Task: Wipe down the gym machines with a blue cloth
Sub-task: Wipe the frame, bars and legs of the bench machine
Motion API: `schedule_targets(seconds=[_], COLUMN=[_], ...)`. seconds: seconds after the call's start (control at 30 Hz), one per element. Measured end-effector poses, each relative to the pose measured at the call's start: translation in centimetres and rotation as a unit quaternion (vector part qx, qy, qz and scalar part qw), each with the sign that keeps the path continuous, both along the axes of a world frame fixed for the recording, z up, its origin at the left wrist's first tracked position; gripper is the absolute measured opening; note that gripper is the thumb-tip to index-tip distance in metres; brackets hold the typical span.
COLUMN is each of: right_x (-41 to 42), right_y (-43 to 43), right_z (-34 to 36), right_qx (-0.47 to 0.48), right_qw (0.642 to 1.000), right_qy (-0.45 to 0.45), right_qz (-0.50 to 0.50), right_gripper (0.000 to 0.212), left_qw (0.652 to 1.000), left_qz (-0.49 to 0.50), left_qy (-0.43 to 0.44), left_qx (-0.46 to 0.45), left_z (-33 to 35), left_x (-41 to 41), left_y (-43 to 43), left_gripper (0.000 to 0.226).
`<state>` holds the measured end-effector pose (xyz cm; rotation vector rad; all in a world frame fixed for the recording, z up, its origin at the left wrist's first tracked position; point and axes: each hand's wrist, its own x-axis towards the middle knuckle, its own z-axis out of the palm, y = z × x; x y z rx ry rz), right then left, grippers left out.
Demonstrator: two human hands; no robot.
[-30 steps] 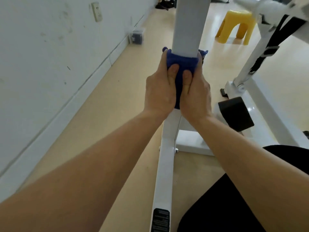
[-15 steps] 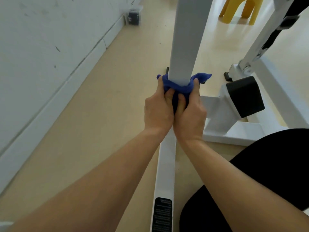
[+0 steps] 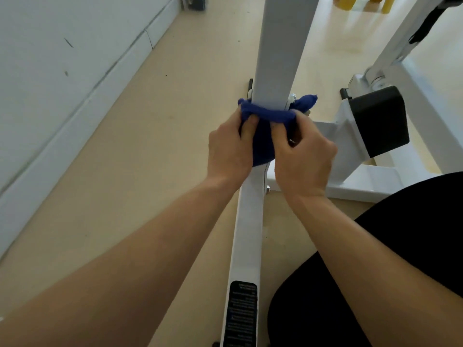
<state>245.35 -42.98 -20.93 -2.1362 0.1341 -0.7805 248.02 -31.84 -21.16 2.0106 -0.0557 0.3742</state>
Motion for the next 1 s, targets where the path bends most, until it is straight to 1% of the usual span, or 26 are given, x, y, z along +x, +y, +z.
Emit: schedule_targets(seconds=[0.1, 0.2, 0.33, 0.43, 0.57, 0.63, 0.77, 0.87, 1.0], right_x=[0.5, 0.4, -0.1, 0.1, 0.0, 0.1, 0.1, -0.6, -3.7], right_y=[-0.4, -0.2, 0.5, 0.7, 0.4, 0.2, -0.5, -0.6, -0.5], right_z=[0.2, -1.2, -5.3, -7.2, -7.9, -7.8, -6.7, -5.8, -4.9], right_qx=[-0.001, 0.011, 0.025, 0.021, 0.004, 0.006, 0.028, 0.016, -0.013], right_qw=[0.999, 0.998, 0.988, 0.983, 0.976, 0.974, 0.967, 0.957, 0.947], right_qy=[0.033, 0.057, 0.145, 0.172, 0.212, 0.224, 0.253, 0.289, 0.313], right_qz=[-0.016, -0.032, -0.047, -0.062, -0.051, -0.037, 0.02, 0.035, 0.065], right_gripper=[0.023, 0.024, 0.031, 0.025, 0.02, 0.019, 0.016, 0.012, 0.014], left_qw=[1.0, 1.0, 0.998, 0.996, 0.991, 0.988, 0.978, 0.968, 0.964], left_qz=[-0.005, -0.013, -0.019, -0.024, -0.019, -0.027, -0.054, -0.051, -0.042], left_qy=[-0.015, 0.008, 0.034, 0.067, 0.125, 0.145, 0.198, 0.238, 0.243], left_qx=[0.012, 0.024, 0.046, 0.053, 0.047, 0.049, 0.045, 0.061, 0.102], left_z=[0.1, -1.6, -4.0, -6.2, -7.9, -7.6, -6.4, -5.8, -5.4], left_x=[0.4, 0.4, 0.2, 0.1, -0.1, -0.1, -0.1, -0.8, -4.0], left_y=[-0.2, -0.1, 0.2, 0.4, 0.4, 0.6, 1.0, 1.2, 1.5], left_gripper=[0.021, 0.022, 0.019, 0.021, 0.022, 0.022, 0.018, 0.019, 0.022])
